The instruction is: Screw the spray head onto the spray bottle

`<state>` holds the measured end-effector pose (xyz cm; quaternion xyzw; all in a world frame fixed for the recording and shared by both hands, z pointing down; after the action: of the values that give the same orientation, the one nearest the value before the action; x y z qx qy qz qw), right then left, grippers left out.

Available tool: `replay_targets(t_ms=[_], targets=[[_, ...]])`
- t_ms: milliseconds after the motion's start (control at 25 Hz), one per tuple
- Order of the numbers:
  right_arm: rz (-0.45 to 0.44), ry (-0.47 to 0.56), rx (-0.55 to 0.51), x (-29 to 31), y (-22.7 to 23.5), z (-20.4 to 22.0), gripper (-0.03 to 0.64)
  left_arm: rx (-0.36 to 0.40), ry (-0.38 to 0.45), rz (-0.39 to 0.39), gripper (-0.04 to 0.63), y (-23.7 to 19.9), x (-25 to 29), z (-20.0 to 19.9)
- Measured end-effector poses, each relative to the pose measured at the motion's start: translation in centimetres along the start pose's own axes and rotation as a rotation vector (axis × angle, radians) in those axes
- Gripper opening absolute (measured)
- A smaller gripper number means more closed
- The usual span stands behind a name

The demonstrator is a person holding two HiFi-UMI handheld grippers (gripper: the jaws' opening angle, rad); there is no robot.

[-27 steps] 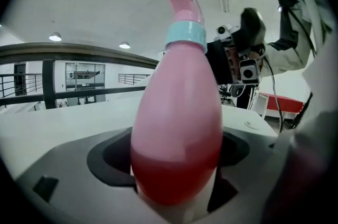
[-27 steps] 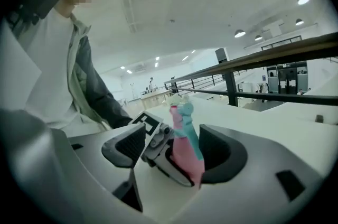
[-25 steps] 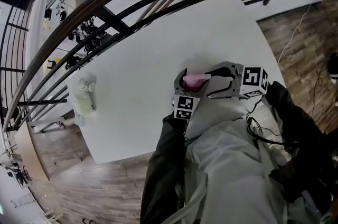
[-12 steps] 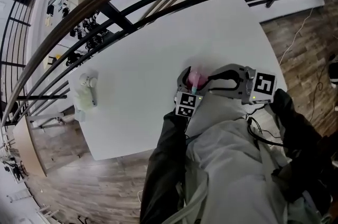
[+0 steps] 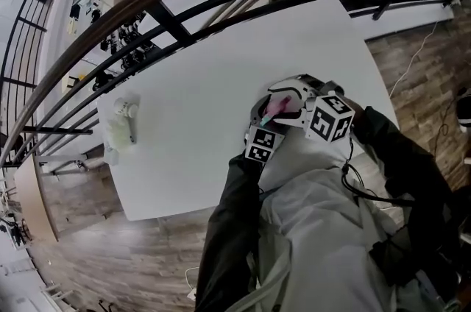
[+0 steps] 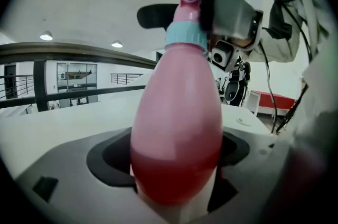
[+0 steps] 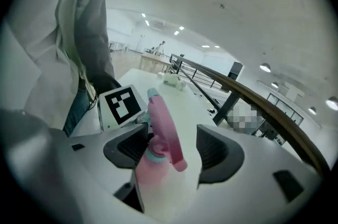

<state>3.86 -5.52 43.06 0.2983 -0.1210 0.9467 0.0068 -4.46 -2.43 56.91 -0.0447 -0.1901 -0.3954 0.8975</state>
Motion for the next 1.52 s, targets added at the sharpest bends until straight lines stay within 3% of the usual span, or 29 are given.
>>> replay_targets(t_ms=[40,200,360,440,640,760,840,880,920,1000,1200,1520], targets=[[0.014,-0.020,0.023,0.1,-0.1,0.2,0.280,-0.001,0.000,0.000,0.442,0.0,0.0,0.0],[0.041,0.000,0.234,-1.3,-1.1,1.3,0.132,-0.001,0.000,-0.003,0.442,-0.1,0.0,0.1],[-0.017,0.031,0.474,-3.0,-2.6,2.5,0.132,0.001,-0.002,-0.001,0.442,-0.1,0.1,0.1],[-0.077,0.053,0.533,-3.1,-3.7,2.3,0.132,0.001,-0.004,-0.003,0.442,-0.1,0.1,0.2],[-0.117,0.182,0.464,-2.1,-5.2,0.4,0.132,-0.002,-0.002,-0.007,0.442,-0.1,0.0,-0.1],[-0.040,0.269,0.363,-4.4,-4.7,0.3,0.132,0.003,-0.002,0.004,0.442,0.1,0.0,0.1],[0.060,0.346,0.401,-6.3,-3.3,1.0,0.144,0.007,-0.002,0.016,0.442,0.0,0.0,0.1],[0.096,0.351,0.436,-6.7,-2.5,1.6,0.272,0.009,-0.001,0.022,0.442,0.0,0.0,0.1],[0.108,0.325,0.456,-6.7,-1.5,2.2,0.353,0.011,-0.001,0.025,0.442,-0.1,0.0,0.1],[0.061,0.251,0.446,-5.4,0.5,2.9,0.373,0.015,-0.001,0.030,0.442,-0.3,0.0,0.2],[-0.149,0.171,0.411,-2.0,2.0,3.0,0.371,0.018,0.002,0.049,0.442,0.1,0.0,0.1],[-0.177,0.114,0.480,-5.4,-3.4,4.6,0.370,0.021,0.000,0.049,0.442,-0.1,-0.1,0.3]])
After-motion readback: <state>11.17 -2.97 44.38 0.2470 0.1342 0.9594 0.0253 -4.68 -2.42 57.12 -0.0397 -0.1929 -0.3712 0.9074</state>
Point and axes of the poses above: the fingertips, and each gripper's own axes: x forward along the fingers, y to its right, z out of its underside, the point moved 10 cm from there along -x, backward along the fingers, and after that the axes turned 9 degrees about x, right-handed, at the moved point
